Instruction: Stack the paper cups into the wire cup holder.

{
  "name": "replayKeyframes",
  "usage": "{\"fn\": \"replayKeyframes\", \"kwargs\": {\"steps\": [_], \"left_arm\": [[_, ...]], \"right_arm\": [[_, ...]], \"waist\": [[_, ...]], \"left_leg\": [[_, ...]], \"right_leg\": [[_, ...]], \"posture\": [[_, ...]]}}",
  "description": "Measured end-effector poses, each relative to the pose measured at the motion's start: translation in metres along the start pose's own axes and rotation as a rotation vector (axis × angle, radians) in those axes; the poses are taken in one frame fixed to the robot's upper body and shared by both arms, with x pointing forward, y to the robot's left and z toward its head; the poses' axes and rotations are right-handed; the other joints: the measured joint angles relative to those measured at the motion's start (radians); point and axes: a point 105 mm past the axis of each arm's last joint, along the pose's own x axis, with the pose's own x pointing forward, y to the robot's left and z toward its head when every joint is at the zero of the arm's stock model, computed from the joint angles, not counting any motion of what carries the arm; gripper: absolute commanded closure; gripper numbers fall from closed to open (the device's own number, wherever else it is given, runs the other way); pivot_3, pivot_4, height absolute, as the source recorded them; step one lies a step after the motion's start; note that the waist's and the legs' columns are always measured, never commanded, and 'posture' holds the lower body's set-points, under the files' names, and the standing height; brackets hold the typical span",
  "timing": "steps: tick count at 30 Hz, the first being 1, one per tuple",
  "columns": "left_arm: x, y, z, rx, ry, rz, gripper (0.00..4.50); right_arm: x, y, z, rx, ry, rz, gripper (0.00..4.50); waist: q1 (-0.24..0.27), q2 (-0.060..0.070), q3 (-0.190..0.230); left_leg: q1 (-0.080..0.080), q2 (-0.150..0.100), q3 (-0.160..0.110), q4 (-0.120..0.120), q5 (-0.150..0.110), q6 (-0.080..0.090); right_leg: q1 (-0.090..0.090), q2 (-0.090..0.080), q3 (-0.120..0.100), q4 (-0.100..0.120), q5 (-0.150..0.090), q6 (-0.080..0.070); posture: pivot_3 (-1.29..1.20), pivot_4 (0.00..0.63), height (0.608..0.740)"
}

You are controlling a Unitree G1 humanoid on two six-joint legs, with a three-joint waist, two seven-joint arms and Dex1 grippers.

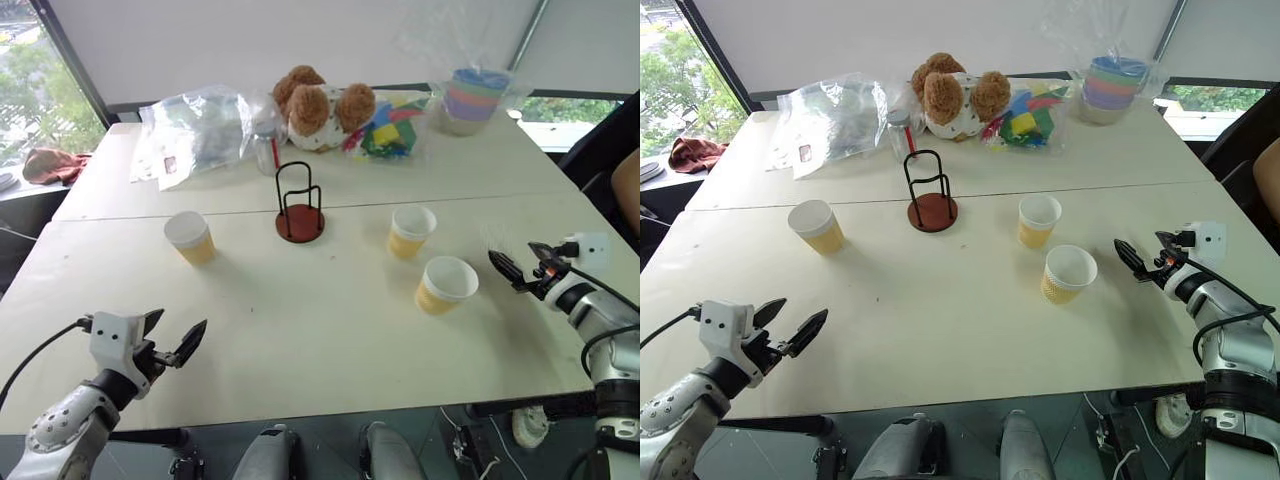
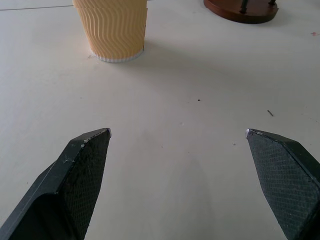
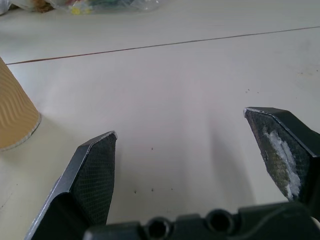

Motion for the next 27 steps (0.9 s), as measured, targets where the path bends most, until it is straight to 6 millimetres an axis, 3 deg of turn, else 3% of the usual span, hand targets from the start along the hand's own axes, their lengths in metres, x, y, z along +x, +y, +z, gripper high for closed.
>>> {"fn": "replayKeyframes", "kwargs": {"steps": [19,27], "left_arm": [[0.005,0.001,0.010,0.011,-0.037,0.010,0.00],[0.011,-0.001,0.021,0.026,-0.042,-0.035,0.00]], "right_arm": [[0.012,-0.005,0.009,-0.014,-0.021,-0.020,0.06],[0.030,0.003,0.040,-0.062,-0.080,0.013,0.06]], "waist": [[-0.003,0.000,0.000],[-0.004,0.000,0.000]], "left_leg": [[0.000,0.000,0.000,0.000,0.000,0.000],[0.000,0.000,0.000,0.000,0.000,0.000]], "right_leg": [[0.000,0.000,0.000,0.000,0.001,0.001],[0.000,0.000,-0.001,0.001,0.001,0.001]], "posture": [[0.00,0.150,0.740],[0.00,0.150,0.740]]}}
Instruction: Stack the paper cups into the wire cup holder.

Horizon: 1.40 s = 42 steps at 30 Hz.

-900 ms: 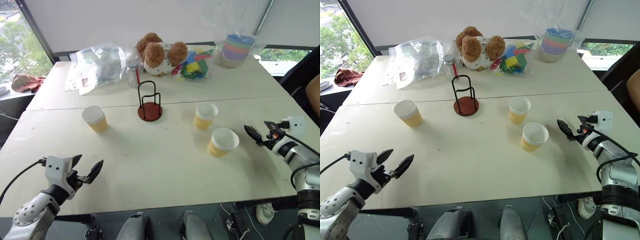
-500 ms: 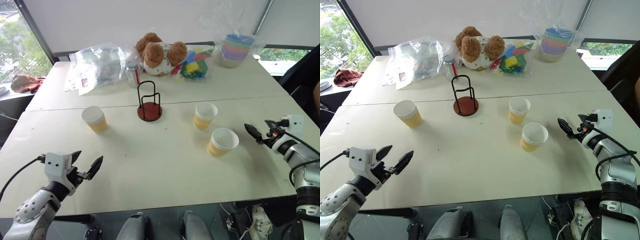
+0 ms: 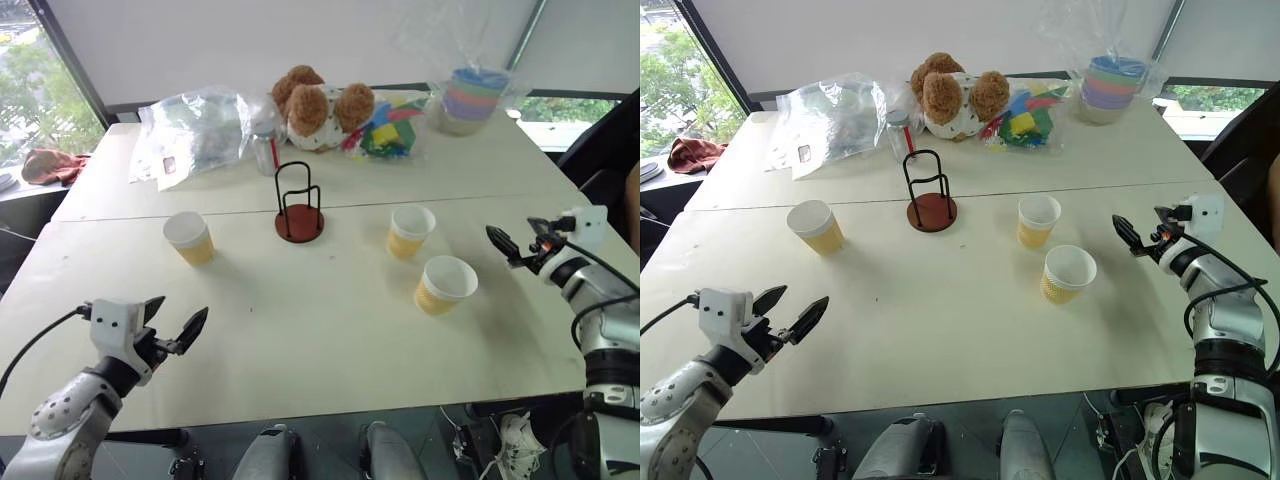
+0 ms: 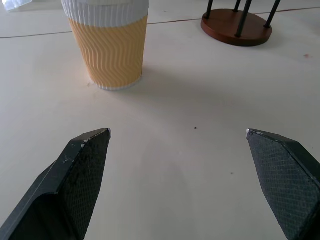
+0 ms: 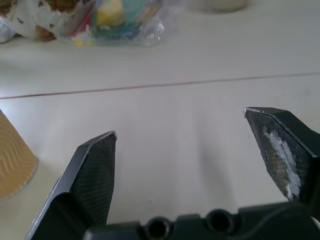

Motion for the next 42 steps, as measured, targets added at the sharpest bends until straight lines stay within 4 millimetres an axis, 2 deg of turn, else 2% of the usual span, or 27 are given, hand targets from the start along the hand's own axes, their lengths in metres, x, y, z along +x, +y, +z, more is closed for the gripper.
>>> {"fn": "replayKeyframes", "kwargs": {"steps": [3,5,6,7,8,9,10,11,13,15,18,21,25,28,32,35,42], "left_arm": [[0.011,-0.006,0.026,0.063,-0.003,-0.131,0.00],[0.013,-0.013,0.042,0.127,0.045,-0.257,0.00],[0.012,-0.014,0.052,0.182,0.086,-0.320,0.00],[0.012,-0.014,0.056,0.203,0.101,-0.339,0.00],[0.009,-0.013,0.072,0.245,0.083,-0.357,0.00],[0.005,-0.012,0.077,0.241,0.112,-0.390,0.00],[-0.001,-0.004,0.081,0.255,0.221,-0.425,0.00],[-0.004,-0.001,0.092,0.273,0.234,-0.434,0.00],[-0.011,0.002,0.121,0.336,0.191,-0.437,0.00],[-0.016,0.008,0.131,0.347,0.158,-0.411,0.00],[-0.020,0.018,0.121,0.306,0.165,-0.359,0.00],[-0.027,0.024,0.108,0.255,0.175,-0.310,0.00],[-0.036,0.019,0.110,0.173,0.086,-0.277,0.00],[-0.037,0.017,0.111,0.142,0.074,-0.279,0.00],[-0.038,0.016,0.118,0.125,0.037,-0.285,0.00],[-0.037,0.017,0.119,0.120,0.029,-0.276,0.00],[-0.032,0.017,0.122,0.120,0.003,-0.270,0.00]], "right_arm": [[0.024,0.023,0.040,-0.150,-0.041,0.127,0.06],[0.037,0.042,0.078,-0.218,-0.107,0.220,0.06],[0.044,0.054,0.104,-0.263,-0.152,0.274,0.06],[0.046,0.059,0.114,-0.281,-0.170,0.294,0.06],[0.046,0.071,0.145,-0.339,-0.244,0.335,0.06],[0.049,0.081,0.154,-0.363,-0.251,0.391,0.06],[0.059,0.115,0.160,-0.398,-0.231,0.540,0.06],[0.063,0.138,0.164,-0.425,-0.228,0.634,0.06],[0.067,0.183,0.173,-0.479,-0.228,0.801,0.06],[0.070,0.213,0.182,-0.445,-0.218,0.889,0.06],[0.069,0.244,0.179,-0.268,-0.132,0.979,0.06],[0.057,0.254,0.169,-0.166,-0.061,1.042,0.06],[0.029,0.272,0.153,-0.001,0.039,1.115,0.06],[0.020,0.289,0.137,0.061,0.108,1.128,0.06],[0.025,0.310,0.121,0.097,0.138,1.055,0.06],[0.035,0.318,0.108,0.096,0.159,0.962,0.06],[0.050,0.330,0.103,0.099,0.150,0.840,0.06]], "waist": [[-0.006,0.001,0.001],[-0.010,0.001,0.001],[-0.011,0.002,0.002],[-0.012,0.002,0.002],[-0.009,0.004,0.000],[-0.003,0.001,-0.001],[-0.008,-0.001,0.002],[-0.013,0.000,0.003],[-0.023,0.001,0.003],[-0.029,0.001,0.004],[-0.027,0.001,0.003],[-0.017,0.000,0.003],[-0.004,-0.001,0.003],[-0.005,-0.001,0.003],[-0.009,-0.001,0.003],[-0.010,-0.001,0.002],[-0.010,-0.001,0.002]], "left_leg": [[0.000,0.000,0.000,0.001,0.001,-0.001],[0.000,0.001,0.000,0.000,0.001,-0.001],[-0.001,0.001,0.000,0.000,0.001,-0.001],[-0.001,0.001,0.000,0.000,0.001,-0.001],[-0.001,0.001,0.000,-0.004,0.001,-0.002],[-0.001,0.002,-0.002,-0.003,0.002,-0.007],[-0.008,0.002,-0.002,-0.003,0.004,-0.011],[-0.008,0.001,0.000,-0.003,0.004,-0.011],[-0.008,0.002,0.000,-0.003,0.004,-0.011],[-0.007,0.002,-0.001,-0.004,0.004,-0.011],[-0.007,0.002,-0.003,-0.005,0.004,-0.011],[-0.008,0.000,-0.004,-0.005,0.003,-0.011],[-0.008,0.000,-0.004,-0.004,0.003,-0.010],[-0.008,0.000,-0.003,-0.004,0.003,-0.010],[-0.005,0.000,-0.003,-0.003,0.004,-0.011],[-0.005,0.001,-0.003,-0.003,0.005,-0.013],[-0.005,0.001,-0.003,-0.004,0.007,-0.016]], "right_leg": [[-0.001,0.002,0.000,0.002,0.000,-0.001],[-0.003,0.004,0.001,0.003,0.000,-0.001],[-0.004,0.004,0.001,0.003,0.000,-0.001],[-0.004,0.004,0.001,0.003,0.000,-0.001],[-0.004,0.004,0.000,0.001,0.000,-0.001],[-0.004,0.004,-0.001,0.002,0.000,-0.001],[-0.009,0.005,-0.001,0.000,0.000,-0.001],[-0.011,0.005,0.000,0.000,0.000,-0.001],[-0.011,0.005,-0.001,0.000,0.000,-0.001],[-0.011,0.004,-0.001,0.001,0.000,-0.001],[-0.012,0.003,-0.001,0.006,0.000,-0.001],[-0.012,0.001,-0.001,0.006,0.000,-0.001],[-0.013,0.000,-0.001,0.006,0.000,-0.001],[-0.013,0.000,-0.001,0.005,0.000,-0.001],[-0.013,0.000,-0.001,0.012,0.000,-0.001],[-0.015,0.001,-0.002,0.015,-0.001,-0.002],[-0.016,0.003,-0.002,0.015,-0.001,-0.003]], "posture": [[0.00,0.150,0.740],[0.00,0.150,0.740],[0.00,0.150,0.740],[0.00,0.150,0.740],[0.00,0.150,0.740],[0.00,0.150,0.740],[0.00,0.150,0.740],[0.00,0.150,0.740],[0.00,0.150,0.740],[0.00,0.150,0.740],[0.00,0.150,0.740],[0.00,0.150,0.740],[0.00,0.150,0.740],[0.00,0.150,0.740],[0.00,0.150,0.740],[0.00,0.150,0.740],[0.00,0.150,0.740]]}}
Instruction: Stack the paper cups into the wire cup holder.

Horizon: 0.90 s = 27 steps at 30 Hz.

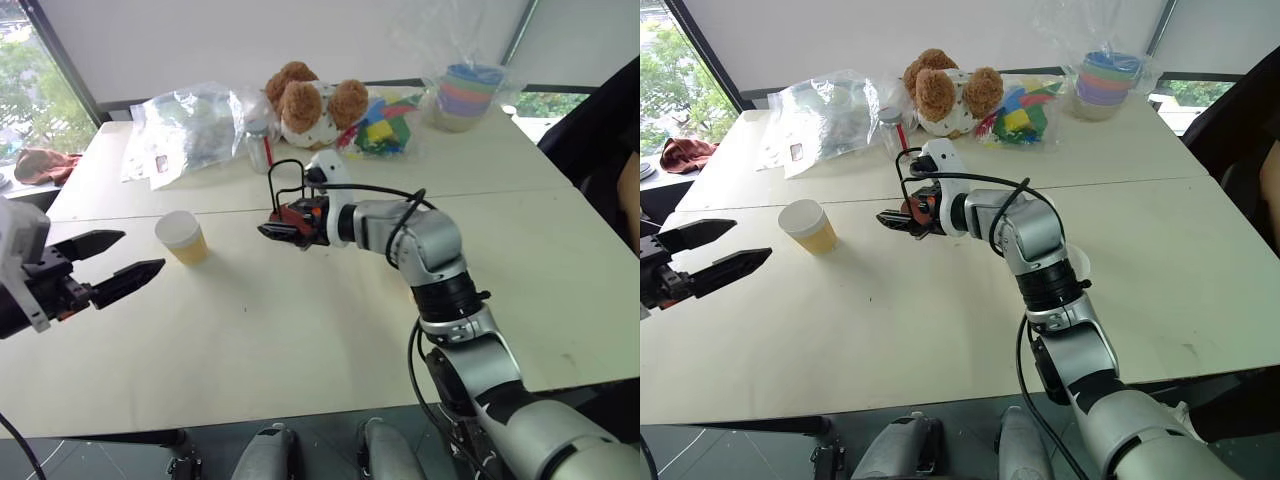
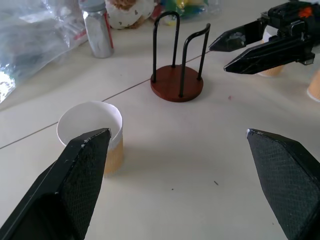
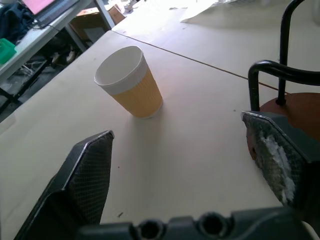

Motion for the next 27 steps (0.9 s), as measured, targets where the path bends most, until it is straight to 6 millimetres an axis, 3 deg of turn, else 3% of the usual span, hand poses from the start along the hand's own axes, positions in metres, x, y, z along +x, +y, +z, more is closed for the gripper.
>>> {"fn": "replayKeyframes", "kwargs": {"steps": [10,15,20,23,27], "left_arm": [[0.007,0.000,-0.002,0.003,-0.020,0.005,0.00],[0.008,0.001,0.001,0.010,-0.036,0.011,0.00],[0.009,0.001,0.003,0.015,-0.050,0.017,0.00],[0.009,0.001,0.002,0.011,-0.048,0.019,0.00],[0.009,0.001,-0.001,0.000,-0.048,0.024,0.00]], "right_arm": [[0.029,-0.013,-0.016,0.005,0.012,-0.118,0.06],[0.041,-0.020,-0.006,-0.056,-0.033,-0.187,0.06],[0.054,-0.015,-0.001,-0.068,-0.057,-0.185,0.06],[0.061,-0.009,-0.002,-0.033,-0.060,-0.163,0.91],[0.069,-0.005,-0.006,-0.005,-0.056,-0.159,2.90]], "waist": [[-0.005,0.000,0.000],[-0.018,0.000,0.000],[-0.027,0.000,0.000],[-0.027,0.000,0.000],[-0.027,0.000,0.000]], "left_leg": [[0.000,0.000,0.000,-0.001,0.002,-0.003],[0.000,0.000,0.000,-0.001,0.002,-0.003],[0.000,0.001,0.000,-0.002,0.002,-0.003],[0.000,0.001,0.000,-0.004,0.002,-0.004],[0.000,0.001,0.000,-0.004,0.002,-0.004]], "right_leg": [[0.000,0.001,0.000,0.000,0.000,0.000],[0.000,0.001,0.000,0.000,0.000,0.000],[-0.001,0.001,0.000,0.000,0.000,0.000],[-0.002,0.001,0.000,0.000,0.000,0.000],[-0.002,0.001,0.000,0.000,0.000,0.000]], "posture": [[0.00,0.150,0.740],[0.00,0.150,0.740],[0.00,0.150,0.740],[0.00,0.150,0.740],[0.00,0.150,0.740]]}}
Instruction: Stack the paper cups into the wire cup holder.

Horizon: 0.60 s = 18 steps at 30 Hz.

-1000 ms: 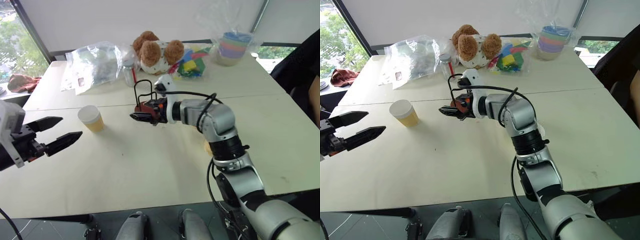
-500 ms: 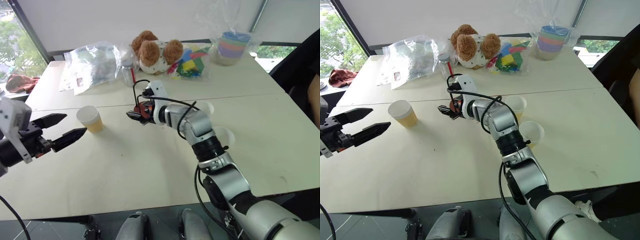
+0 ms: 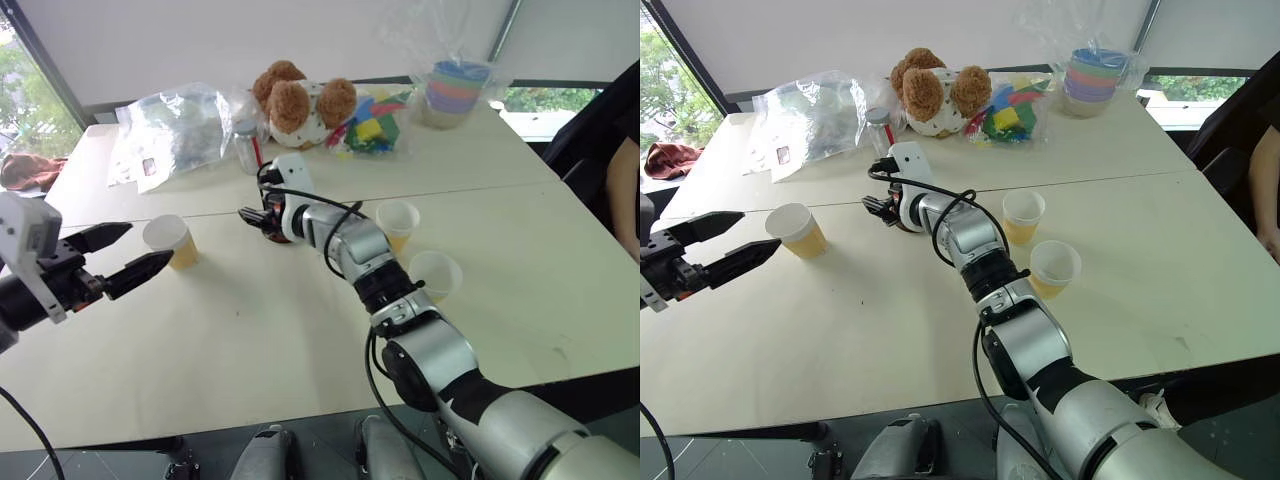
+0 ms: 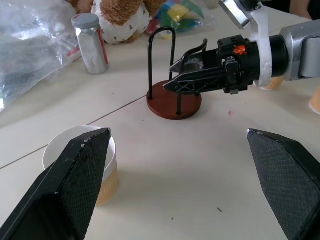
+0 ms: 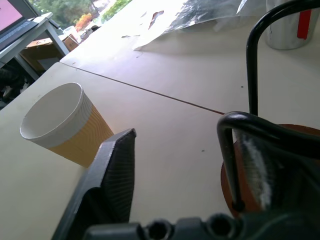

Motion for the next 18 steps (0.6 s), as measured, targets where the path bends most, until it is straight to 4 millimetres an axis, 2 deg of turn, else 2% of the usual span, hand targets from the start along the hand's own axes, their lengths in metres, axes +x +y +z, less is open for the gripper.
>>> {"fn": "replayKeyframes", "kwargs": {"steps": [3,5,9,12,15,18], "left_arm": [[0.000,0.000,-0.001,-0.005,-0.004,0.006,0.00],[0.000,0.001,-0.002,-0.006,-0.001,0.010,0.00],[0.000,0.000,-0.002,-0.006,-0.002,0.008,0.00],[0.000,-0.001,-0.003,-0.008,0.001,-0.007,0.00],[0.001,-0.006,-0.009,-0.026,0.022,-0.042,0.00],[0.004,-0.017,-0.014,-0.047,0.046,-0.110,0.00]], "right_arm": [[0.003,-0.003,0.000,-0.017,-0.013,-0.029,4.46],[0.003,-0.005,0.006,-0.037,-0.033,-0.038,4.46],[0.003,-0.004,0.004,-0.079,-0.028,-0.009,4.46],[-0.005,-0.001,0.011,-0.142,-0.065,0.088,4.46],[-0.030,-0.001,0.027,-0.252,-0.122,0.243,4.46],[-0.072,0.002,0.037,-0.397,-0.146,0.458,4.46]], "waist": [[0.002,0.000,0.000],[0.000,-0.001,0.000],[-0.003,-0.001,0.000],[-0.001,-0.001,0.000],[0.006,-0.001,0.000],[0.007,-0.001,0.000]], "left_leg": [[0.000,0.000,0.000,0.000,0.000,0.000],[0.000,0.000,0.000,0.000,0.000,0.000],[0.000,0.000,0.000,0.000,0.000,0.000],[0.000,0.000,0.000,0.000,0.000,0.000],[-0.001,0.000,0.000,0.000,0.000,0.000],[-0.001,0.000,-0.001,0.000,-0.001,0.001]], "right_leg": [[0.000,0.000,0.000,0.000,0.000,0.000],[0.000,0.000,0.000,0.000,0.000,0.000],[0.000,0.000,0.000,0.000,0.000,0.000],[0.000,0.000,0.000,0.000,0.000,0.000],[0.000,0.000,0.000,0.000,0.000,0.000],[0.001,0.000,0.000,0.000,0.000,0.000]], "posture": [[0.00,0.150,0.740],[0.00,0.150,0.740],[0.00,0.150,0.740],[0.00,0.150,0.740],[0.00,0.150,0.740],[0.00,0.150,0.740]]}}
